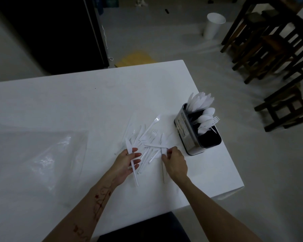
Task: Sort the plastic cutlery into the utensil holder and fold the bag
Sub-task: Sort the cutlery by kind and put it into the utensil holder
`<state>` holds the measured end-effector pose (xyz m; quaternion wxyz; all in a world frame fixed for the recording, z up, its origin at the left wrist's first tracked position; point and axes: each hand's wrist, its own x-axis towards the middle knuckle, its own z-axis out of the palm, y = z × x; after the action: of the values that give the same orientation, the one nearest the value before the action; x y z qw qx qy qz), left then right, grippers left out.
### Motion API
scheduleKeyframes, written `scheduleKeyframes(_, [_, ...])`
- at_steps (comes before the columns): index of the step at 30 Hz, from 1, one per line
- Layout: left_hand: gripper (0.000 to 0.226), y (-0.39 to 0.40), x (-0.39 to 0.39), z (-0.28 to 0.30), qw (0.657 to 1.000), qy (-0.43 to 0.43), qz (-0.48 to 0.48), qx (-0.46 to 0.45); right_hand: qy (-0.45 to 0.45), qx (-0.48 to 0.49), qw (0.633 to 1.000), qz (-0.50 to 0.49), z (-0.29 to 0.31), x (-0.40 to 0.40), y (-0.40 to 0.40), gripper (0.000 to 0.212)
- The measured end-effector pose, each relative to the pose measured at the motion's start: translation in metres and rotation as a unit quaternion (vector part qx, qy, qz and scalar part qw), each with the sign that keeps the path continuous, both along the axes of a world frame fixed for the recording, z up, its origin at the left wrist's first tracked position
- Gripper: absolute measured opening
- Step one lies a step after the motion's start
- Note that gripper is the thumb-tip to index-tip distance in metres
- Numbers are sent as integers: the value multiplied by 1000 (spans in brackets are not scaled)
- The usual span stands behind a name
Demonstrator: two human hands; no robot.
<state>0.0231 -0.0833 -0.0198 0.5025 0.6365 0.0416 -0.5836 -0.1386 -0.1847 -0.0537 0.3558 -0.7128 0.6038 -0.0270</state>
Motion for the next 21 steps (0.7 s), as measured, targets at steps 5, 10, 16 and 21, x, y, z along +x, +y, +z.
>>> scheduleKeyframes(5, [23, 3, 1, -2, 1000, -1, 5, 4, -6, 11, 1000, -13, -5, -2, -1, 19])
scheduleKeyframes(10, [22, 0, 0, -4, 1000, 1, 4, 6, -131, 98, 981, -108, 4, 0, -12, 10])
scheduleKeyframes(16, [21, -7, -2, -1, 1000, -4, -2, 6, -240, 291, 913, -157, 23, 3, -19, 15])
scheduleKeyframes(21, [25, -13, -8, 2, 1000, 15, -21, 12, -299, 384, 863, -136, 27, 3, -17, 30])
